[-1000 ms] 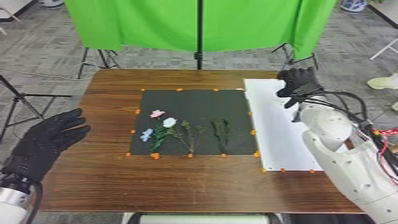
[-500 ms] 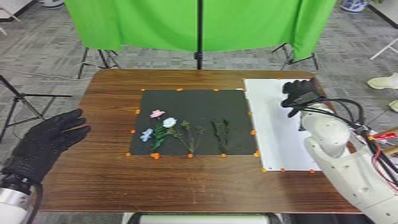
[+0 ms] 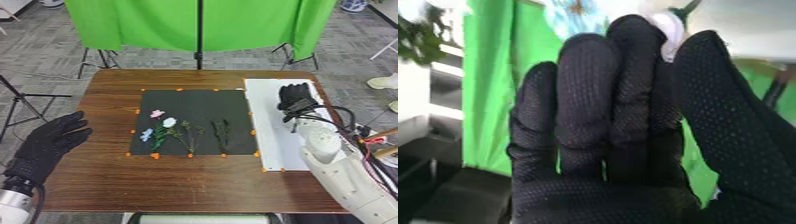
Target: Arrange flowers
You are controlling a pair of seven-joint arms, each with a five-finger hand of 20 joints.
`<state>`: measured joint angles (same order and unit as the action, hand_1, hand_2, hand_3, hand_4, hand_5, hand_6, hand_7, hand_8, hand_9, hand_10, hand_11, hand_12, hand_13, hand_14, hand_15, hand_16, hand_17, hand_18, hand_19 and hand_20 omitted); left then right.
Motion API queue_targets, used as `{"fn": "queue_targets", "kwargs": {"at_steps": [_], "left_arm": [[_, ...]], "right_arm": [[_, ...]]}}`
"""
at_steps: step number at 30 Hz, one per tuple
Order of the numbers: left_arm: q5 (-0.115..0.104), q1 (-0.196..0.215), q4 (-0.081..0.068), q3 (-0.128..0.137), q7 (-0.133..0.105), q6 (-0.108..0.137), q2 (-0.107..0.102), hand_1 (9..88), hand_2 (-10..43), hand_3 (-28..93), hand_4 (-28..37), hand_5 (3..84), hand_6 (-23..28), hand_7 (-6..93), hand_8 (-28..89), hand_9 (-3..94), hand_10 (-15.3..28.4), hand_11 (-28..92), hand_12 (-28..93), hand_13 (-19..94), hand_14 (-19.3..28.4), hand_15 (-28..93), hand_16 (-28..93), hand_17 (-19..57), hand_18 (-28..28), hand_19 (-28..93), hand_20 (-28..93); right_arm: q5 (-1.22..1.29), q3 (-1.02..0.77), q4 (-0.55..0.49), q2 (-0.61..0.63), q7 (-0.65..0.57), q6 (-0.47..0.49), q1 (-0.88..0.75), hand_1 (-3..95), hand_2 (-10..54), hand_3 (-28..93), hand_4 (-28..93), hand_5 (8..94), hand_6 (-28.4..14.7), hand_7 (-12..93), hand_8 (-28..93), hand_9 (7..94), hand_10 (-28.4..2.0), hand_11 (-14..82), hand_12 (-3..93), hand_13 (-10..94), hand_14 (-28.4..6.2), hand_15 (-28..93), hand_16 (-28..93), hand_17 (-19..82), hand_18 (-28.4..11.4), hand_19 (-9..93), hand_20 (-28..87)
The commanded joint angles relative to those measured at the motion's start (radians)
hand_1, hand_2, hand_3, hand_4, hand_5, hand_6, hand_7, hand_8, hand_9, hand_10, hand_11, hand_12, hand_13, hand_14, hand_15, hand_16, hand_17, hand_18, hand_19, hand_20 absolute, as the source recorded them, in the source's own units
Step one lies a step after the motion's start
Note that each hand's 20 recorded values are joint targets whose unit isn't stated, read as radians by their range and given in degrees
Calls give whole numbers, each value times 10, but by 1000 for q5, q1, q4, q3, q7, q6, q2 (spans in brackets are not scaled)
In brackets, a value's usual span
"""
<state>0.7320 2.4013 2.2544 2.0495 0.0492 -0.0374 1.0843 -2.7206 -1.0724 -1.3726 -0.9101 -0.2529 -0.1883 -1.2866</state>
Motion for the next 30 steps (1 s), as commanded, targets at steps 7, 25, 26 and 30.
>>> {"fn": "queue_targets", "kwargs": {"at_steps": [7,25,26,30], "left_arm": [[0,27,6,6,0,5,10,290,52,697,-249,410,47,199,-108,357,120,270,155,283,155,413,-37,-57,222,523,7],[2,10,1,-8,12,-2,16,290,53,698,-246,411,55,193,-108,352,123,271,153,277,160,419,-40,-62,224,526,9],[4,9,2,-11,14,0,16,291,54,697,-246,412,57,189,-106,351,124,271,153,276,161,419,-40,-62,224,526,9],[5,0,-2,-12,18,-6,12,292,54,696,-245,413,60,179,-100,350,126,267,154,273,165,414,-38,-64,225,525,10]], "right_arm": [[62,4,-166,-24,76,-95,-15,467,-95,823,-283,762,24,454,-136,904,-10,211,490,763,-18,570,332,310,-164,790,412],[18,136,-171,-259,345,67,37,465,-95,814,-283,744,27,479,-154,891,-8,214,500,752,-12,578,338,303,-157,788,416],[3,137,-167,-268,346,83,30,466,-95,812,-283,742,27,480,-155,890,-8,213,500,751,-12,578,337,302,-156,787,416],[-36,149,-148,-286,350,89,16,467,-95,810,-283,739,27,484,-159,888,-8,214,497,747,-12,578,337,302,-156,787,417]]}}
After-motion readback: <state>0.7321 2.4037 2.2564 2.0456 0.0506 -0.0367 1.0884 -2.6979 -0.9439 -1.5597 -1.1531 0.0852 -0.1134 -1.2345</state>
